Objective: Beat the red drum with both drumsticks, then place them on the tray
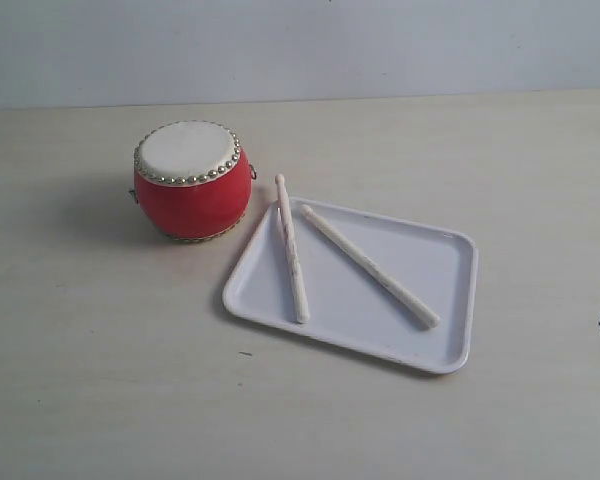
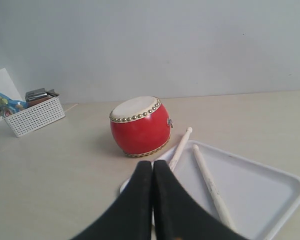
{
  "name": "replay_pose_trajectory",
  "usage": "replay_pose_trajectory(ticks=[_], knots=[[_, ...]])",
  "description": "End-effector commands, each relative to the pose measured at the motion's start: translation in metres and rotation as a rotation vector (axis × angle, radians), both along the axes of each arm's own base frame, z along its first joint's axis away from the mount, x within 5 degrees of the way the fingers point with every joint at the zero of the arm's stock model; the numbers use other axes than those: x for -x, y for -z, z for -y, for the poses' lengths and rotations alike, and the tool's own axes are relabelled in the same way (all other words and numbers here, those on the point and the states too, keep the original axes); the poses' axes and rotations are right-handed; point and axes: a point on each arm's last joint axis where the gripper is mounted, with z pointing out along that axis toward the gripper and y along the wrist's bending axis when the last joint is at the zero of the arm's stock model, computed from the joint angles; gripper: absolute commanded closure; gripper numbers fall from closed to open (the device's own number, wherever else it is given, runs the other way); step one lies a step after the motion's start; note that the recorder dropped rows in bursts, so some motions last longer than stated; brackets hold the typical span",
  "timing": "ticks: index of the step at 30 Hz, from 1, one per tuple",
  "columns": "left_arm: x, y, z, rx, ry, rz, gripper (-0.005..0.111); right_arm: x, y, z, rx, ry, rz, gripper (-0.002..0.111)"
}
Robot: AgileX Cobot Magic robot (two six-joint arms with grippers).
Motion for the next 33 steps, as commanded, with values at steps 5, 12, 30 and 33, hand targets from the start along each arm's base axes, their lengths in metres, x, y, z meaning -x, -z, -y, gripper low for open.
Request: replay_pose_trajectory(ticks=[5,12,30,33], knots=[[0.0001,0.0007,0.0000,0.006,-0.002,0.001,0.107,-0.0001,0.0015,0.0004,0.010,0.006,0.004,0.108],[-0.0003,0.0007,-0.0024,0.002,-0.047,0.002,0.107,-0.0002,0.0014,0.0006,0.009,0.008,0.005,0.108],[-0.0005,0.0007,-0.0036,0.002,-0.071,0.002,0.107,-0.0002,0.0014,0.0006,0.009,0.008,0.005,0.108],[-0.0005,0.0007,-0.0036,0.002,-0.071,0.002,0.107,-0.0002,0.0014,0.0006,0.009,0.008,0.005,0.108]])
